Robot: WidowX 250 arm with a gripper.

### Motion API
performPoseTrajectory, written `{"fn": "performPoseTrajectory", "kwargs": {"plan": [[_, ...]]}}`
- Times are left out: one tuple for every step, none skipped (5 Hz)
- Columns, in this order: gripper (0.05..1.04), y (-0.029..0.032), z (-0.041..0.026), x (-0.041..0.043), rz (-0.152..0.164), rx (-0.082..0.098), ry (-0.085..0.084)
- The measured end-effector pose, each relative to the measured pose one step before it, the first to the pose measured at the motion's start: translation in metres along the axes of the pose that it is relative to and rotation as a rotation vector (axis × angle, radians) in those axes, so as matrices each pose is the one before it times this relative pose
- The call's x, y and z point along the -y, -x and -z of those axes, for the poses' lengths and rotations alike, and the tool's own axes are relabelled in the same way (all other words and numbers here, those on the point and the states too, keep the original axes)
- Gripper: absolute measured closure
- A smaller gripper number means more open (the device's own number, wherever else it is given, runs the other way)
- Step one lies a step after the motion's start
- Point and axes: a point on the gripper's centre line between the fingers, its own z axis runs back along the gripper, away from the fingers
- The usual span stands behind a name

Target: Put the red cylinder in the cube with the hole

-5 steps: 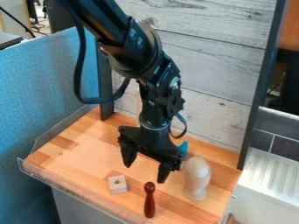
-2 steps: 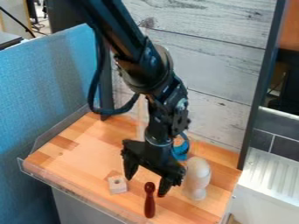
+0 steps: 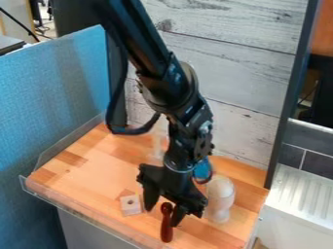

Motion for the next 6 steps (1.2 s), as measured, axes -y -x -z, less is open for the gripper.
{"fn": "performPoseTrajectory", "kwargs": {"plan": [[0.721,-0.00123,0.00205,-0.00751,-0.0315,0.0091,0.0101],[0.769,0.00097,0.00077,-0.00406,-0.0250,-0.0111,0.0178],[0.769,-0.00557,-0.00767,-0.01341,-0.0528,-0.0057,0.0158],[0.769,-0.01356,-0.02759,-0.01352,-0.0607,0.0535,0.0079],[0.769,-0.00522,-0.01026,-0.01256,-0.0278,0.0370,-0.0182],[0.769,-0.00417,-0.00165,-0.00830,-0.0053,0.0285,-0.0268]]}}
